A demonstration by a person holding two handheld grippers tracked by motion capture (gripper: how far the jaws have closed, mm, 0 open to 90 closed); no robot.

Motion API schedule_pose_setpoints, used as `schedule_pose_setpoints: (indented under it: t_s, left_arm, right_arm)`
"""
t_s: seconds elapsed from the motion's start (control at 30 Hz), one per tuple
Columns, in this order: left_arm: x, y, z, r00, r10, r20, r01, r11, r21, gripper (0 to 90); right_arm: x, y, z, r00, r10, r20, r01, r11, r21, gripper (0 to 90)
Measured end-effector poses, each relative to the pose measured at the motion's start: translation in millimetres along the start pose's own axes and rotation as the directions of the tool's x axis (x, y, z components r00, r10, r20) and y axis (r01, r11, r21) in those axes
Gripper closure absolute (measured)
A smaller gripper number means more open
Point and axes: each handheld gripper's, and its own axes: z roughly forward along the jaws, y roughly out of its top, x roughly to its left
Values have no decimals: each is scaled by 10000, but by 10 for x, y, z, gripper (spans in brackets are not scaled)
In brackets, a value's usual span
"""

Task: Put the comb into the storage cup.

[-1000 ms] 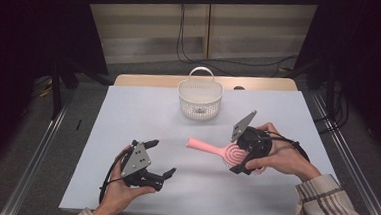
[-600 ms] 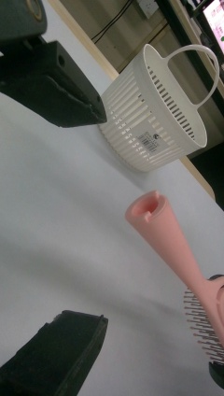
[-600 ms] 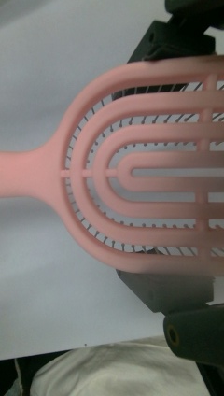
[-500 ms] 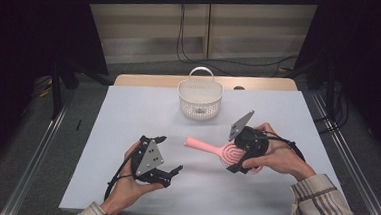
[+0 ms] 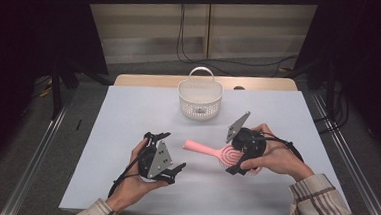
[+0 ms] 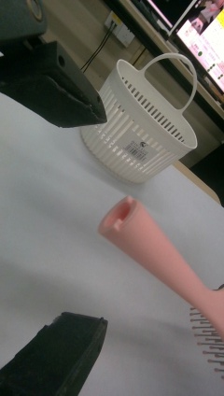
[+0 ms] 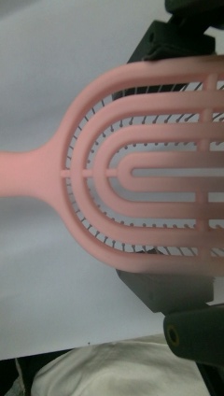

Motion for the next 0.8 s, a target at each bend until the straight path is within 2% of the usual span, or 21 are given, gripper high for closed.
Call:
schedule_pose_setpoints:
  t_s: [0.1,0.2,0.3,0.4,0.43,0.6,0.73,0.77,0.8]
  left_arm:
    - [-11,20,7,9998,195,-47,-195,9998,-43,50]
    - [-33,41,23,9969,721,-329,-718,9974,113,47]
    - [-47,52,41,9954,870,-397,-863,9961,184,48]
    - [-50,63,50,9913,1168,-614,-1149,9928,343,50]
    - [-50,68,54,9893,1259,-731,-1224,9912,505,57]
    - [-87,100,82,9783,1851,-926,-1796,9816,650,51]
    - [-123,121,111,9726,2068,-1064,-1988,9767,806,46]
    - [-134,125,120,9688,2214,-1116,-2125,9734,858,46]
    - [-145,131,124,9624,2443,-1191,-2333,9674,989,48]
  right_arm:
    - [16,37,9,10000,-76,19,76,9999,85,196]
    - [30,67,17,9999,-162,49,161,9998,148,196]
    - [42,93,27,9997,-222,97,220,9996,193,197]
    - [48,112,37,9998,-188,25,187,9995,238,196]
    - [45,119,40,9997,-247,56,245,9994,248,196]
    - [52,156,51,9998,-186,94,183,9995,262,196]
    - [66,182,62,9997,-222,52,220,9993,310,197]
    - [66,188,66,9997,-243,90,240,9993,278,197]
    - [64,194,65,9997,-255,67,253,9992,312,196]
